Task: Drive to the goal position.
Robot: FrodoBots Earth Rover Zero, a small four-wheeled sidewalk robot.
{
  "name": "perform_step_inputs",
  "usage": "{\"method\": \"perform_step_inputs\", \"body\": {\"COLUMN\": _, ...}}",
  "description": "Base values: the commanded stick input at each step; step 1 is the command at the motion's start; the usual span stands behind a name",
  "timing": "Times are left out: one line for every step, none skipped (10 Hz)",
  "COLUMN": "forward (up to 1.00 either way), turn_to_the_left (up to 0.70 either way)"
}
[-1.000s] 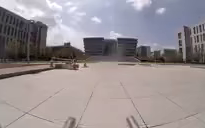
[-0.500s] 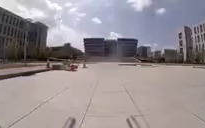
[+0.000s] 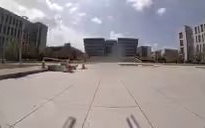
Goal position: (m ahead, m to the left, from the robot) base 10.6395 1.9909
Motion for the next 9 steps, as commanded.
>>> {"method": "perform_step_inputs", "body": {"forward": 1.00, "turn_to_the_left": 0.00}}
{"method": "perform_step_inputs", "body": {"forward": 1.00, "turn_to_the_left": 0.00}}
{"method": "perform_step_inputs", "body": {"forward": 1.00, "turn_to_the_left": 0.00}}
{"method": "perform_step_inputs", "body": {"forward": 1.00, "turn_to_the_left": 0.00}}
{"method": "perform_step_inputs", "body": {"forward": 1.00, "turn_to_the_left": 0.00}}
{"method": "perform_step_inputs", "body": {"forward": 1.00, "turn_to_the_left": 0.00}}
{"method": "perform_step_inputs", "body": {"forward": 1.00, "turn_to_the_left": 0.00}}
{"method": "perform_step_inputs", "body": {"forward": 1.00, "turn_to_the_left": 0.00}}
{"method": "perform_step_inputs", "body": {"forward": 1.00, "turn_to_the_left": 0.00}}
